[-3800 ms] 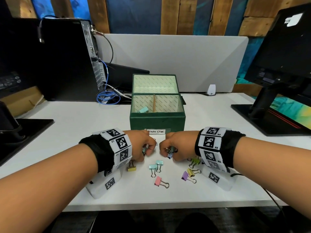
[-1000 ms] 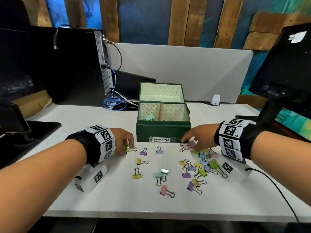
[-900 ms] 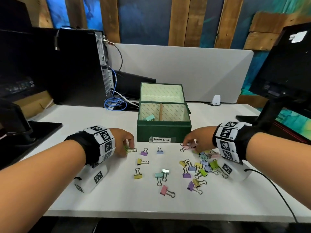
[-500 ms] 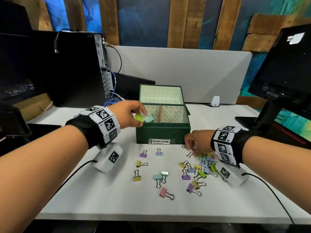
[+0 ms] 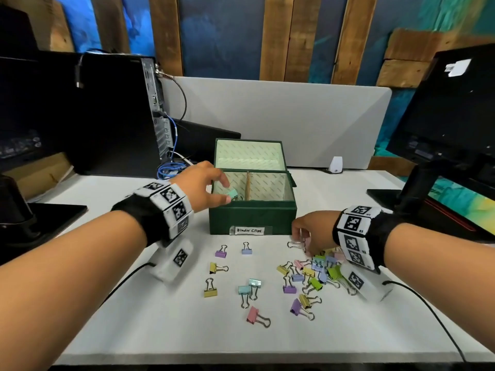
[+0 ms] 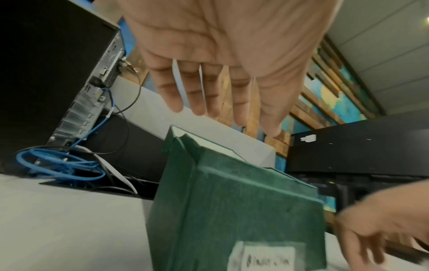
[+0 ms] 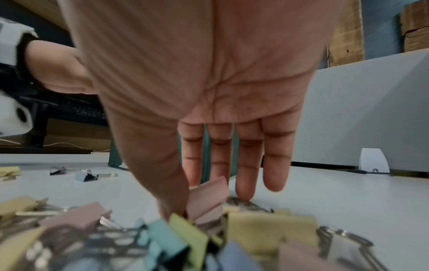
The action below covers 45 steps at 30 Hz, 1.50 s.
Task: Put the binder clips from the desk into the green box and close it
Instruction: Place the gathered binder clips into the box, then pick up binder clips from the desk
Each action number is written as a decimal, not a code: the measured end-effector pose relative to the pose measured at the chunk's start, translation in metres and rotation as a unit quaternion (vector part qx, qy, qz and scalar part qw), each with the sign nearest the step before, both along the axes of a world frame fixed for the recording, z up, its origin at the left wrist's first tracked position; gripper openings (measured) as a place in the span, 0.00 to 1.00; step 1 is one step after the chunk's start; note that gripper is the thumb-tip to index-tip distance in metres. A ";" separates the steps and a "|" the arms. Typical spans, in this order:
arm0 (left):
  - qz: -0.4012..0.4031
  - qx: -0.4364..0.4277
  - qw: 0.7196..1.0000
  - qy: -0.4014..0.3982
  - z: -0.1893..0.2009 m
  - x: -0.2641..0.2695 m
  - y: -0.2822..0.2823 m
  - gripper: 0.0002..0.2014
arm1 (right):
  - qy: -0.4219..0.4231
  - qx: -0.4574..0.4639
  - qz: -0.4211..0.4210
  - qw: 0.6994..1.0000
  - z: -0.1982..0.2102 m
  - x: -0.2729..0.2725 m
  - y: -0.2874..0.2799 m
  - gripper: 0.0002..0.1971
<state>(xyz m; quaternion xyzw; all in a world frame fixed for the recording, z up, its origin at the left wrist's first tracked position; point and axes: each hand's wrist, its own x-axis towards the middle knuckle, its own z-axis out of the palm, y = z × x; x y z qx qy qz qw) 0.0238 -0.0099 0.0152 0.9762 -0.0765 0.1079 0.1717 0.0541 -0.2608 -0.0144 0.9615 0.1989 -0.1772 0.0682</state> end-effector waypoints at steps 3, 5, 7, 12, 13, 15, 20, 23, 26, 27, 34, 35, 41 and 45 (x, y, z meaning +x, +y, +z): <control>-0.047 0.031 0.996 0.075 -0.006 -0.027 0.005 0.10 | 0.008 0.030 0.002 1.000 0.018 -0.002 0.002 0.15; -0.066 0.069 0.979 0.178 -0.013 -0.041 0.007 0.14 | 0.019 0.103 -0.001 0.994 0.039 -0.003 0.009 0.11; -0.075 0.110 0.961 0.243 -0.020 -0.049 0.006 0.24 | -0.018 0.180 0.005 0.984 0.061 0.000 0.020 0.09; -0.077 0.135 0.944 0.291 -0.030 -0.056 0.000 0.47 | -0.149 0.326 0.019 0.933 0.075 0.021 0.056 0.13; -0.077 0.145 0.941 0.296 -0.032 -0.057 -0.002 0.49 | -0.140 0.335 0.015 0.931 0.074 0.024 0.061 0.16; -0.078 0.169 0.936 0.300 -0.034 -0.057 -0.007 0.50 | -0.100 0.347 0.015 0.932 0.071 0.027 0.066 0.18; -0.084 0.182 0.934 0.295 -0.038 -0.054 -0.008 0.48 | -0.067 0.374 0.033 0.925 0.066 0.017 0.051 0.13; -0.094 0.180 0.935 0.291 -0.036 -0.050 -0.009 0.46 | -0.023 0.310 0.046 0.949 0.061 -0.001 0.036 0.13; -0.104 0.186 0.933 0.291 -0.033 -0.044 -0.012 0.46 | 0.017 0.185 0.092 0.978 0.051 -0.020 0.024 0.14; -0.107 0.186 0.932 0.294 -0.032 -0.043 -0.014 0.46 | 0.027 0.141 0.107 0.984 0.045 -0.025 0.022 0.15; -0.100 0.191 0.931 0.296 -0.034 -0.039 -0.025 0.40 | 0.088 0.040 0.149 0.984 0.011 -0.047 0.019 0.26; -0.100 0.192 0.931 0.295 -0.034 -0.039 -0.026 0.39 | 0.093 0.036 0.156 0.983 0.009 -0.049 0.019 0.27; -0.075 0.187 0.938 0.283 -0.038 -0.043 -0.025 0.43 | 0.101 0.036 0.192 0.976 0.012 -0.059 0.015 0.35; -0.035 0.237 0.931 0.276 -0.038 -0.042 -0.025 0.49 | 0.082 -0.005 0.215 0.973 0.008 -0.065 0.014 0.39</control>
